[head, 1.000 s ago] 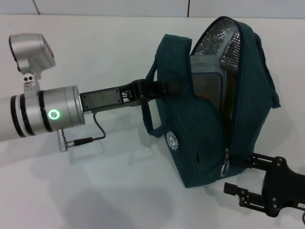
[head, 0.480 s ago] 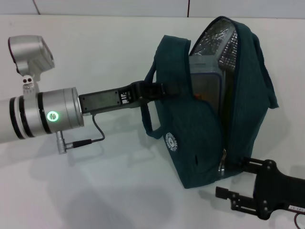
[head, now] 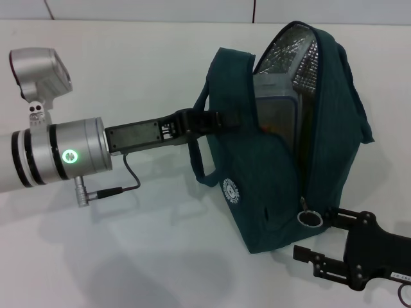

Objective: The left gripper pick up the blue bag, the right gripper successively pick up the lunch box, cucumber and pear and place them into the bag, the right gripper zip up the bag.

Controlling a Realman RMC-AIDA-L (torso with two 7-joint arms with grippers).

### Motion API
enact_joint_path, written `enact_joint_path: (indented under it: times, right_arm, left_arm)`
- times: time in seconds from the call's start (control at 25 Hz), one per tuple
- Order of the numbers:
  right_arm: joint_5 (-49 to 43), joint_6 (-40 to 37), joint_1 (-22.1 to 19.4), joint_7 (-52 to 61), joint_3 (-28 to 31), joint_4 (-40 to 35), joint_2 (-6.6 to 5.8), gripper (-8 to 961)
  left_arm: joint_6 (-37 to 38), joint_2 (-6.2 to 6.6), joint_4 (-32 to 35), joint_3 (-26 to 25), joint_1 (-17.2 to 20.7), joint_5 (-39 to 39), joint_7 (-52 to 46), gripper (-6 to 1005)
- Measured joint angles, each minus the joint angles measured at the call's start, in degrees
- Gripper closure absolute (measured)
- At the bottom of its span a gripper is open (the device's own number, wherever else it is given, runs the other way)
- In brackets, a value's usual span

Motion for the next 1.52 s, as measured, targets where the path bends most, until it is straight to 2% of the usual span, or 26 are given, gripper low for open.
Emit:
enact_joint_path:
  times: [0.64,0.84,1.32,1.52]
  right_arm:
    - [3.01,1.46,-0.23,0.47,0.63,0.64,-0.05,468]
    - [3.01,1.47,-0.28,0.21,0.75,0.64,-0.05,683]
    - [3.06,1.11,-0.25,-1.56,0.73,0.56,-0.04,703]
    - [3.08,0.99,-0.26,-2.13,0.65,0.61,-0.04,764]
  left_arm:
    - [0.0,0.0,0.0,-0.22,0.28,0.0,0.07,963]
    - [0.0,0.0,0.0,-0.2,0.66,0.0,0.17,962]
    - [0.0,0.0,0.0,-0.2,1.42,0.0,0.81,962]
    - [0.0,0.04,0.0,-0.2,1.46,0.0,0.82,963]
